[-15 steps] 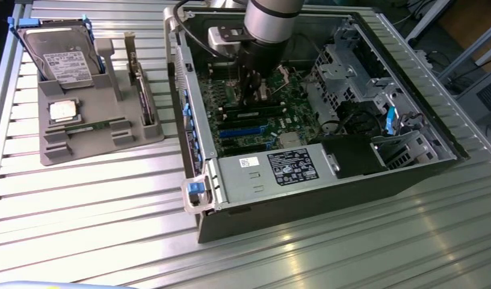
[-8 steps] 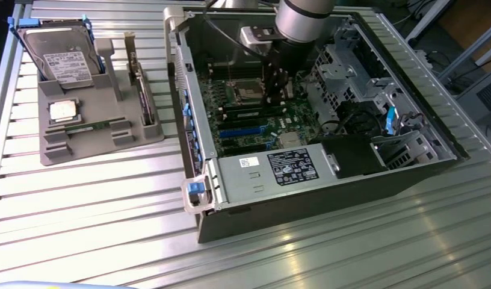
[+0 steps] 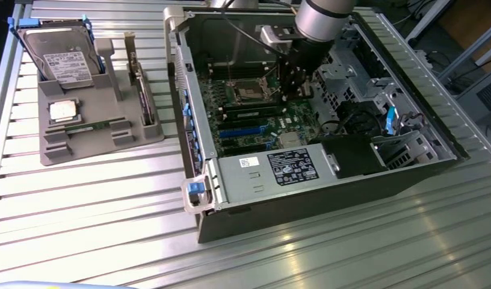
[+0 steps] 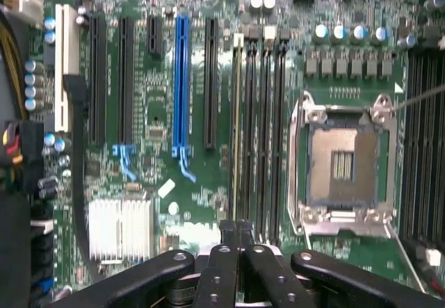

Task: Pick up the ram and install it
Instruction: 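Press down the ram until it locks into place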

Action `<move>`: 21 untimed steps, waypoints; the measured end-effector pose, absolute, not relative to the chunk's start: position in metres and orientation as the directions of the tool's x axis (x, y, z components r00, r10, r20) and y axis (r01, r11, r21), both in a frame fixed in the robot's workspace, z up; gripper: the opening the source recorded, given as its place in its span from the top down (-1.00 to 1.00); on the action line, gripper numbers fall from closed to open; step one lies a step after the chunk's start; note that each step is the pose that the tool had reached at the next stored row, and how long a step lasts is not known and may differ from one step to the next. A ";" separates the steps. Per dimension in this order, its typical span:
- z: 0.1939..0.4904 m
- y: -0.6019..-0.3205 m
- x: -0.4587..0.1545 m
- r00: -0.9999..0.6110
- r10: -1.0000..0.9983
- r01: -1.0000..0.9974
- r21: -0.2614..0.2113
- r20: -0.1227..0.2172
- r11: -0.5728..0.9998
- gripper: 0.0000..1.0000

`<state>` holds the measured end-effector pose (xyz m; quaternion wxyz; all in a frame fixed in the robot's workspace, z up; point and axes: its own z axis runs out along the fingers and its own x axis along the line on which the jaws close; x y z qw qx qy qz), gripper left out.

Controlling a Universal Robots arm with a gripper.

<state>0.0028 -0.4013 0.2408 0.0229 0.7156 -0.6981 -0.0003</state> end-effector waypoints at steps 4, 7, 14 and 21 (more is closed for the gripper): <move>0.243 -0.401 0.023 0.025 -0.999 -0.999 0.035 0.031 -0.024 0.79; 0.245 -0.401 0.036 0.025 -0.999 -0.999 0.037 0.031 -0.024 0.79; 0.265 -0.401 0.052 0.025 -0.999 -0.999 0.039 0.032 -0.024 0.79; 0.292 -0.401 0.064 0.025 -0.999 -0.999 0.039 0.031 -0.024 0.79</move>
